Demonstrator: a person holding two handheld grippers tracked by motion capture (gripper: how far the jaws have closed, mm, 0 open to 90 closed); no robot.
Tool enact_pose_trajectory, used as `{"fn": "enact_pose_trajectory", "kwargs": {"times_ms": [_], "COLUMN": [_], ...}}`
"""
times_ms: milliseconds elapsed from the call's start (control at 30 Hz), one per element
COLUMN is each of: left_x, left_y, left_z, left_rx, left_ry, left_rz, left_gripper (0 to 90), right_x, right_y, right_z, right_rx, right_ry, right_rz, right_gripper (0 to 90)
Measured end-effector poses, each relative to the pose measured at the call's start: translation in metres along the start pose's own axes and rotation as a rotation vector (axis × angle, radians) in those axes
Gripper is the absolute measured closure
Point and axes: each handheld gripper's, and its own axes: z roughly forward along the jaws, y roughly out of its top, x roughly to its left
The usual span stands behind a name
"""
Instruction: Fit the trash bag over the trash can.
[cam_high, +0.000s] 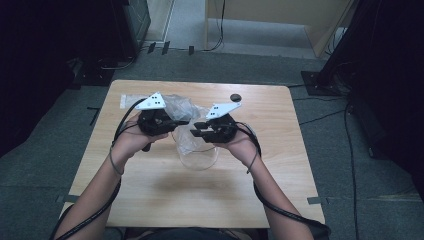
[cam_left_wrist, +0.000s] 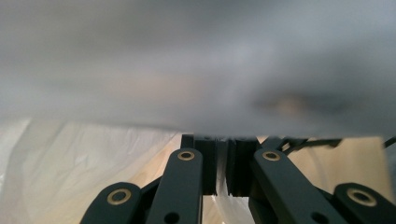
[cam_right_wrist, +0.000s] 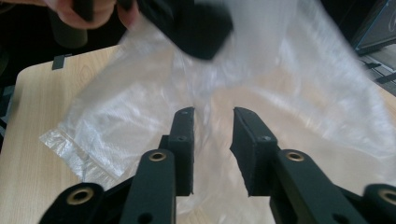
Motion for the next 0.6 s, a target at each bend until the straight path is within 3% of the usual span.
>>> {"fn": "enact_pose_trajectory", "kwargs": {"times_ms": [167,200,300,467,600], "left_x": [0.004,0.007,0.009,0.008,0.008], "left_y": [-0.006,-0.009,-0.01,-0.012,-0.015], "left_z": [0.008,0.012,0.014,0.022,0.026], "left_rx": [0.012,0.016,0.0,0.011,0.032], "left_ry": [0.021,0.044,0.049,0.08,0.092], "left_rz": [-0.017,-0.022,-0.039,-0.023,-0.015], "left_gripper": [84.1,83.6,82.7,81.1,80.5], "right_x": [-0.004,-0.005,-0.005,0.001,-0.001], "right_y": [0.002,0.002,0.005,0.006,0.006], "right_z": [-0.009,-0.011,-0.016,-0.011,-0.011], "right_rx": [-0.009,-0.016,-0.03,-0.034,-0.031], "right_ry": [-0.018,-0.013,-0.002,0.029,0.007], "right_rz": [0.015,0.023,0.029,0.022,0.02], "right_gripper": [66.3,66.1,66.9,67.9,61.7]}}
